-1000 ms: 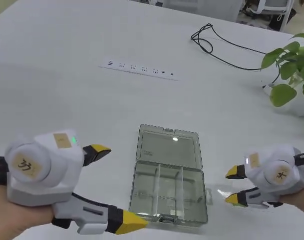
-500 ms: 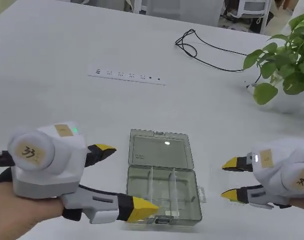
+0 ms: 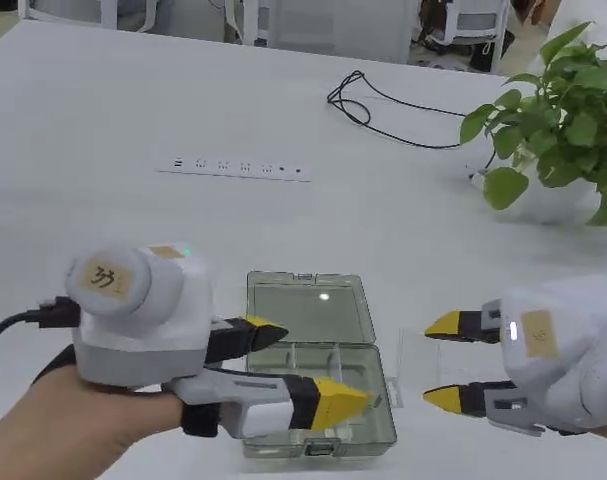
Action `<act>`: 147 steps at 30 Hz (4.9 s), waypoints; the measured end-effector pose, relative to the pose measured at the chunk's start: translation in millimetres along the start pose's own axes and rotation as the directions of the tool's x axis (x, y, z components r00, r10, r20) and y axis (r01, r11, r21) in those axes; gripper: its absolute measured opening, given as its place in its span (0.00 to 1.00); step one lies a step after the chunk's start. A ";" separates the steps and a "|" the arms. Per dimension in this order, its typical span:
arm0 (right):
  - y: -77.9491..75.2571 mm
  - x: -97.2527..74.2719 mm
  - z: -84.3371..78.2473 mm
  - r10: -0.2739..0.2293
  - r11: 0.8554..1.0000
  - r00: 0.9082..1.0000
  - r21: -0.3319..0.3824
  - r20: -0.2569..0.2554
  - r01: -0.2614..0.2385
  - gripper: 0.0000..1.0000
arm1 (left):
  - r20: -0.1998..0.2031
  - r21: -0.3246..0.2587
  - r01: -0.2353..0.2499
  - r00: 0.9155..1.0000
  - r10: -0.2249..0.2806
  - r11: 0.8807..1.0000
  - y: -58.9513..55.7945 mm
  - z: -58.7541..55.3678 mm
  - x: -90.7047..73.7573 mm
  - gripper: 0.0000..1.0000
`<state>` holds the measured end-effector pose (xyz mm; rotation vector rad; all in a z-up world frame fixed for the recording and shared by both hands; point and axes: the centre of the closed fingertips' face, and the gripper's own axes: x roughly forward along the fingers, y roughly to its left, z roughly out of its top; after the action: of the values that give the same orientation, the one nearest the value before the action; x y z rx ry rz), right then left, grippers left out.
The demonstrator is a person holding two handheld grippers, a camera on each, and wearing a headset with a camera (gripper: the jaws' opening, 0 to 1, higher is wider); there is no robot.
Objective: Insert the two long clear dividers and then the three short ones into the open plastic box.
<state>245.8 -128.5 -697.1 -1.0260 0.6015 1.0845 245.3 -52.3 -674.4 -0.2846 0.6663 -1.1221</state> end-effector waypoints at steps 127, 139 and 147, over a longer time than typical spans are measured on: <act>45.5 -34.1 111.9 0.539 0.823 0.797 0.033 0.272 -0.567 0.03 | 0.006 0.424 0.224 0.968 -0.249 0.878 -56.9 -22.5 -23.9 0.03; 32.6 -35.5 110.2 0.496 0.844 0.819 0.061 0.289 -0.532 0.03 | 0.025 0.408 0.157 0.983 -0.183 0.899 -36.6 -25.0 -34.9 0.15; 24.5 -29.2 109.8 0.468 0.858 0.835 0.076 0.290 -0.508 0.03 | 0.033 0.390 0.102 0.992 -0.124 0.915 -19.0 -29.5 -43.5 0.28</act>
<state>204.1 -39.6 -634.8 -0.5869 0.7387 1.5737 201.3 -17.9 -672.0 -0.0139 0.3663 -1.3250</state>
